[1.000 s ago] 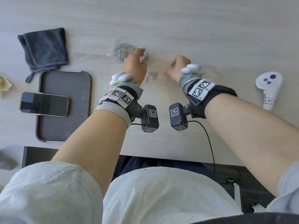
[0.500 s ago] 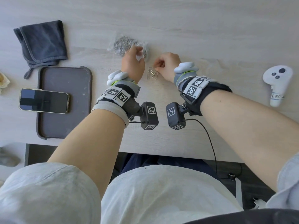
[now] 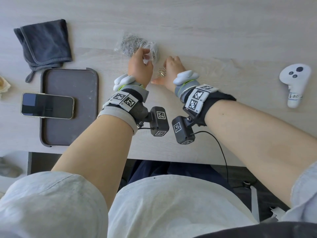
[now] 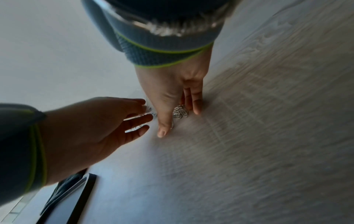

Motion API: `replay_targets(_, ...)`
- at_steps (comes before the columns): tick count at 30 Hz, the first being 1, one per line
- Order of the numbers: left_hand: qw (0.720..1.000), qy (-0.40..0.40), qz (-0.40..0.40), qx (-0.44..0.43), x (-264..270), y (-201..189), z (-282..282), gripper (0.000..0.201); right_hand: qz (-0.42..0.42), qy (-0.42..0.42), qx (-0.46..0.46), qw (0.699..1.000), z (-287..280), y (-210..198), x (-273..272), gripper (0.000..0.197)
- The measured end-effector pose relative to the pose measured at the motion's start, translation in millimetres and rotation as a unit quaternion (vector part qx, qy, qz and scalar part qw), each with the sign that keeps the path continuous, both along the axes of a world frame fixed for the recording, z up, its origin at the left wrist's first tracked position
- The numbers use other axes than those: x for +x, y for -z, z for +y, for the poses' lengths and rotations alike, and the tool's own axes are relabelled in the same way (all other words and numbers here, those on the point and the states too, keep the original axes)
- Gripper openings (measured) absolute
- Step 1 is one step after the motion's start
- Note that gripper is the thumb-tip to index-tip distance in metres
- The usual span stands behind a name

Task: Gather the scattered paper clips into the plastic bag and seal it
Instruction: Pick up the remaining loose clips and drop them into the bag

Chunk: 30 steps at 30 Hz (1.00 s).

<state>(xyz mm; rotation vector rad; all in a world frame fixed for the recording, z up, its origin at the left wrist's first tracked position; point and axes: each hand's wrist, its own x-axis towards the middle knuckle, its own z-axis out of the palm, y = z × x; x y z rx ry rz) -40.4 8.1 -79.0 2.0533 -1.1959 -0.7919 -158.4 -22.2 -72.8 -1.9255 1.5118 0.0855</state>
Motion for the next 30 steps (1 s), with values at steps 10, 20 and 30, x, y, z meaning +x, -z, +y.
replay_targets(10,1.000,-0.004,0.016,0.001,5.9,4.0,3.9,0.033,0.010,0.004,0.011,1.000,-7.2,-3.0,5.9,0.015)
replay_targets(20,1.000,0.000,0.029,-0.006,4.9,-2.8,3.4,0.033,0.028,-0.035,0.007,0.999,-7.5,-12.0,7.1,0.016)
replay_targets(30,0.999,0.025,0.039,-0.018,-0.6,-13.3,-1.1,0.044,-0.014,0.006,0.000,1.000,-17.2,-17.4,-12.5,0.019)
